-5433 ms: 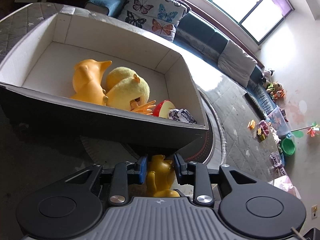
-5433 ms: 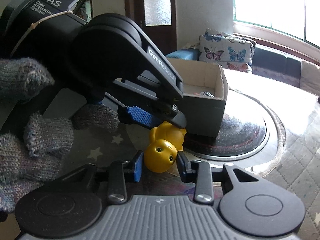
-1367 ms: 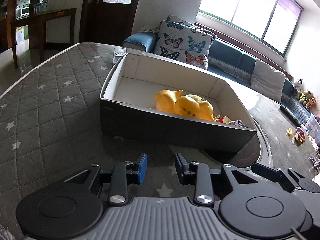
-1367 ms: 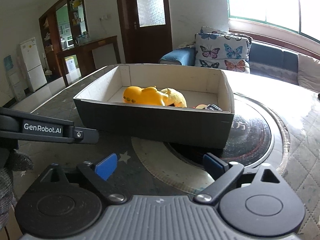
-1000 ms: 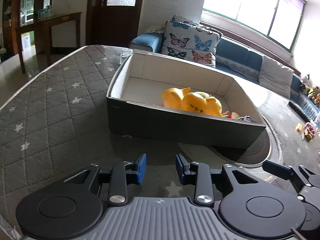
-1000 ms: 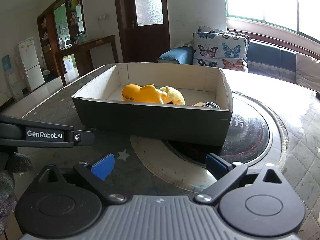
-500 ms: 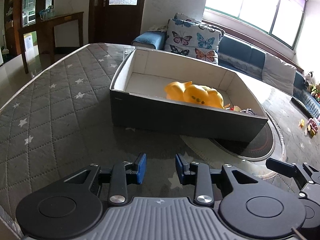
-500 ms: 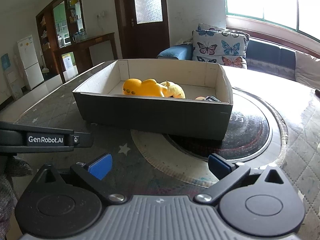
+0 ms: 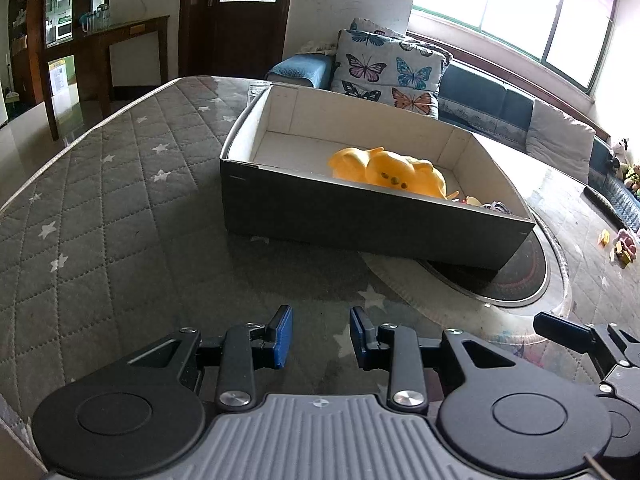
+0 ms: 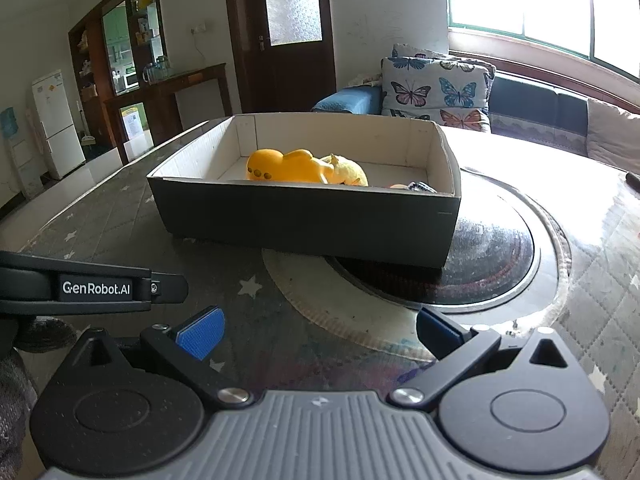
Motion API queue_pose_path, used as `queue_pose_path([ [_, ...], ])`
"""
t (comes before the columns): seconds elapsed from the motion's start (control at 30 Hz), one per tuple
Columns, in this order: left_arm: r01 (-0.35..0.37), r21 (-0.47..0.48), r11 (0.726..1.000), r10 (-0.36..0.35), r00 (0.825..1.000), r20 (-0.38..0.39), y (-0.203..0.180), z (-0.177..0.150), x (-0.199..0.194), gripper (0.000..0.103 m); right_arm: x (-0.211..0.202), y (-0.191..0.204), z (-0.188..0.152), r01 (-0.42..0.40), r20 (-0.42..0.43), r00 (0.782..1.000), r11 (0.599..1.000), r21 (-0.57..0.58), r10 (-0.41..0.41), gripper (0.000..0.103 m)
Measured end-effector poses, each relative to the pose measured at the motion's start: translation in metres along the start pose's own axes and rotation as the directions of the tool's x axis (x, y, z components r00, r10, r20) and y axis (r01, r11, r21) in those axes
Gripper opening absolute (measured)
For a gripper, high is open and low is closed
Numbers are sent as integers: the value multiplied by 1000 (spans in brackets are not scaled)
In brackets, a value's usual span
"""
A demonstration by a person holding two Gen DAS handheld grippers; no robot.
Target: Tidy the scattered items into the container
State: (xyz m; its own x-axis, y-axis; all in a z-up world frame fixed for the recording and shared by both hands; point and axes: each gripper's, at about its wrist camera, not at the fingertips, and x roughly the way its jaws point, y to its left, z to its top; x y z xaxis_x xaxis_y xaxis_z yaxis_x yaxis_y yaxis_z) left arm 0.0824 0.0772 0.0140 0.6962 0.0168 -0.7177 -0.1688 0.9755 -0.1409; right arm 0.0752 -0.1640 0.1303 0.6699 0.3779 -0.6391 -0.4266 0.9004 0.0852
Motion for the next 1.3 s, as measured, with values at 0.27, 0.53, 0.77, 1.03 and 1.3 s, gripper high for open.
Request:
queue_pose_path([
  [0.27, -28, 8, 1000, 28, 1000, 7, -1, -5, -3, 35, -3, 0, -3, 4, 3, 1000, 1000, 7, -4, 103],
  [0.53, -11, 4, 1000, 12, 999, -34, -2, -9, -3, 33, -7, 3, -6, -4, 4, 1000, 1000, 0, 4, 103],
  [0.77, 0, 7, 1000, 0, 999, -38, -2, -11, -5, 33, -9, 2, -8, 5, 0, 1000, 1000, 9, -5, 103],
  [1.03, -3, 21, 1000, 4, 999, -38, -4, -13, -6, 33, -8, 1, -12, 6, -13, 1000, 1000, 9, -6, 103],
  [1.3, -4, 32, 999, 5, 999, -38, -6, -13, -5, 33, -7, 1, -11, 8, -17, 1000, 1000, 1, -8, 103],
])
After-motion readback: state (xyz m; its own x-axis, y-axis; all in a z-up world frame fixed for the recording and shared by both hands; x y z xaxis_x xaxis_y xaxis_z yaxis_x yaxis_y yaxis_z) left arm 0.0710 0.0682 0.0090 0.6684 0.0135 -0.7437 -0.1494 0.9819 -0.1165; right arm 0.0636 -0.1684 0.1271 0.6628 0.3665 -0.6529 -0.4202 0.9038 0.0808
